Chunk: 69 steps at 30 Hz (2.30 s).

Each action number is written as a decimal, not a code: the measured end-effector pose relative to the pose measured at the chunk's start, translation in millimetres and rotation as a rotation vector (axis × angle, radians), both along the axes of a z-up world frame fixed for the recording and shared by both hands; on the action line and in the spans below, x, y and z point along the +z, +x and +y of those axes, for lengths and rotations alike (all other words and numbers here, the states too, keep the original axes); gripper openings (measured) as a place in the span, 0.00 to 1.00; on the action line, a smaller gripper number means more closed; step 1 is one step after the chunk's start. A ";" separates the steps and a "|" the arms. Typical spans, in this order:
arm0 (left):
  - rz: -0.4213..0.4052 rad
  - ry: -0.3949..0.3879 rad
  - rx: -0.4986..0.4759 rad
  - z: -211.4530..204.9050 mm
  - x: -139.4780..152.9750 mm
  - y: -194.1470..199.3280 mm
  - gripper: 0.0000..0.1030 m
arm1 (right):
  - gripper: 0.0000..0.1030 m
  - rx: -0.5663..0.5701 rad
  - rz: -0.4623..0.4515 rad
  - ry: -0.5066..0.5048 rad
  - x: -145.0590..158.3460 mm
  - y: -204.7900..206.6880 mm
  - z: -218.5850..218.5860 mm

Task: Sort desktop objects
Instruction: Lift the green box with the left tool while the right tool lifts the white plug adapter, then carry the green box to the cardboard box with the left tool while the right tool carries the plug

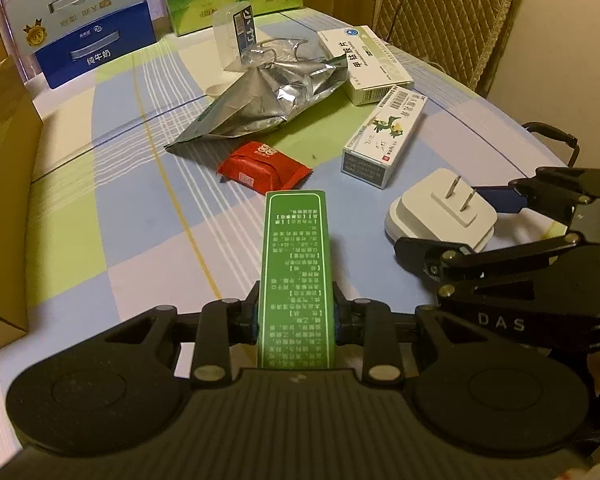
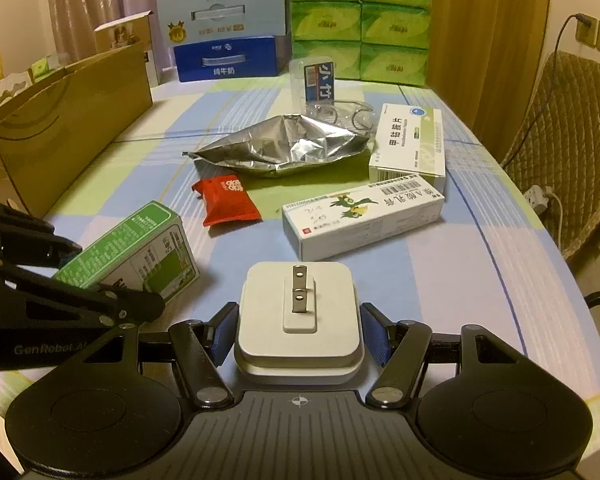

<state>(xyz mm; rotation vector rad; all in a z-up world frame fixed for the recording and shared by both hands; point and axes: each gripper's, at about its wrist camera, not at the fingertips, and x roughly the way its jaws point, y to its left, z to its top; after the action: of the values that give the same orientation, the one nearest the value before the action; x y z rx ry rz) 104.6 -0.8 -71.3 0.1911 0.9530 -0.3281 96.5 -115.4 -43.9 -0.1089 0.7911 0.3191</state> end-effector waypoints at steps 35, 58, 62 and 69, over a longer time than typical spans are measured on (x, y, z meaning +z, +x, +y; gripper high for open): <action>-0.282 0.096 0.345 230.3 168.8 6.7 0.25 | 0.60 0.382 -0.186 0.179 137.3 50.3 229.1; -0.138 0.036 0.368 337.3 79.5 73.3 0.25 | 0.60 0.761 -0.038 -0.139 44.3 113.4 375.7; -0.155 0.023 0.393 344.4 80.6 68.8 0.25 | 0.60 0.769 -0.030 -0.156 39.7 116.3 381.4; -0.201 0.016 0.423 349.2 97.3 55.5 0.25 | 0.67 0.764 -0.053 -0.147 44.6 112.2 379.1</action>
<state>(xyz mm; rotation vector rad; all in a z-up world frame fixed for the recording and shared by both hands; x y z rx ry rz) 160.1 348.4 26.1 0.0324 0.7739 0.0877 208.8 263.8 0.7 -0.5618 0.6949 0.9749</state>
